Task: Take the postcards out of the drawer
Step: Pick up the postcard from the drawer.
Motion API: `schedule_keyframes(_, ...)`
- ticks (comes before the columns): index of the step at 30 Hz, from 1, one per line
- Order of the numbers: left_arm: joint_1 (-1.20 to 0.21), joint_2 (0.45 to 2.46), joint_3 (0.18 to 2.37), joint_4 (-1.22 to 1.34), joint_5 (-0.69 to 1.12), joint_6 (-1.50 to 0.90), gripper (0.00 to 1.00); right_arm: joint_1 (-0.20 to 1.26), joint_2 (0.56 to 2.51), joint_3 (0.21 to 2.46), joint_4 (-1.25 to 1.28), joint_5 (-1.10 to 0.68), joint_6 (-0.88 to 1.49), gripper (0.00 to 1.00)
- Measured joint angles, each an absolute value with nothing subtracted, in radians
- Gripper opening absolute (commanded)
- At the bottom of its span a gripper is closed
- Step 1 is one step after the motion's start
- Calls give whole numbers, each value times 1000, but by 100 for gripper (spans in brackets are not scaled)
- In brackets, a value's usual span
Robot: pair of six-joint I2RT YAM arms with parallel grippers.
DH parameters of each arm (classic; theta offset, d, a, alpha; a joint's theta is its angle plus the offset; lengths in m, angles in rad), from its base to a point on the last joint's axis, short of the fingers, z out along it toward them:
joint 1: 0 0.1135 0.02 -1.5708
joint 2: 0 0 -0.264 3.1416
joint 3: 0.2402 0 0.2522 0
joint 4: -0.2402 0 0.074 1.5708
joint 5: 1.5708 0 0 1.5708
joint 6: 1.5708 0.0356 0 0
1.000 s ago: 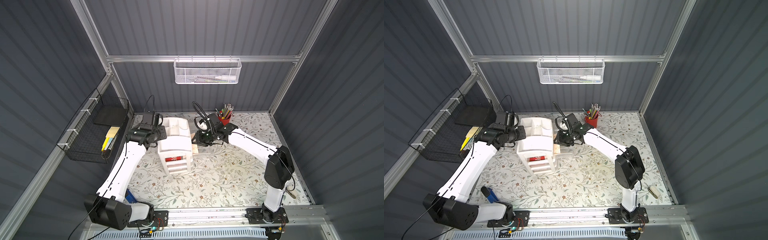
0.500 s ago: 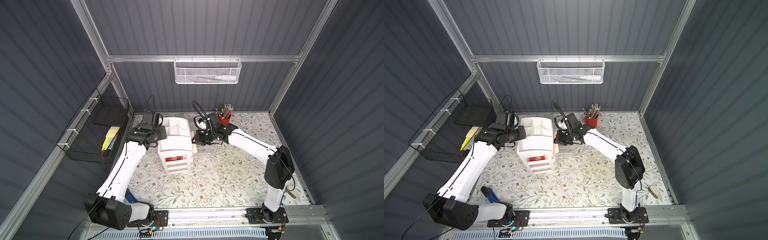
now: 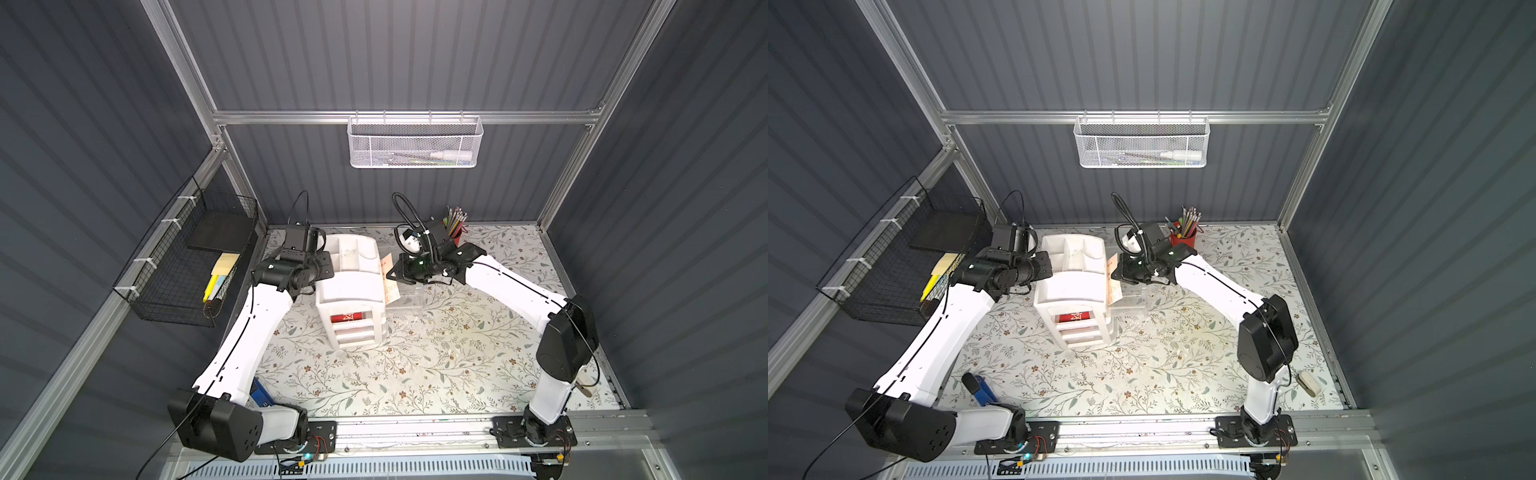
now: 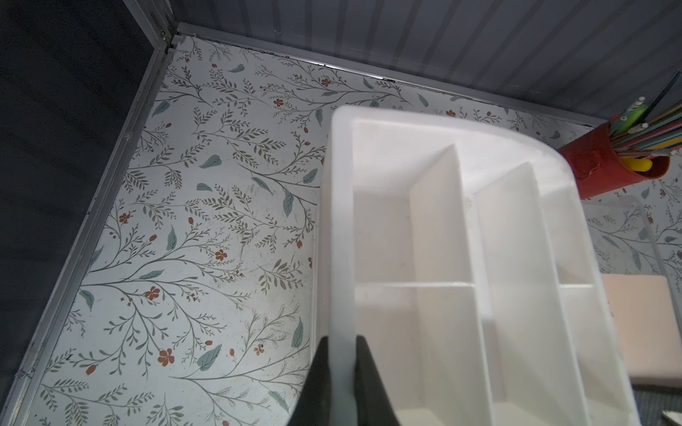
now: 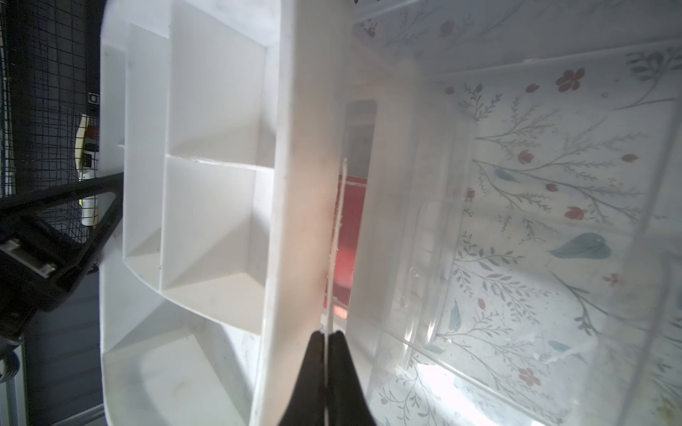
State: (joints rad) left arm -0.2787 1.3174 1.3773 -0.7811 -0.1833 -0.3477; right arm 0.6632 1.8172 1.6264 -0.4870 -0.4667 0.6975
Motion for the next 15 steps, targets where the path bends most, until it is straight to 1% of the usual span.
schedule_keyframes(15, -279, 1310, 1352, -731, -153, -340, 0, 604, 1760, 1620, -503, -452, 662, 0)
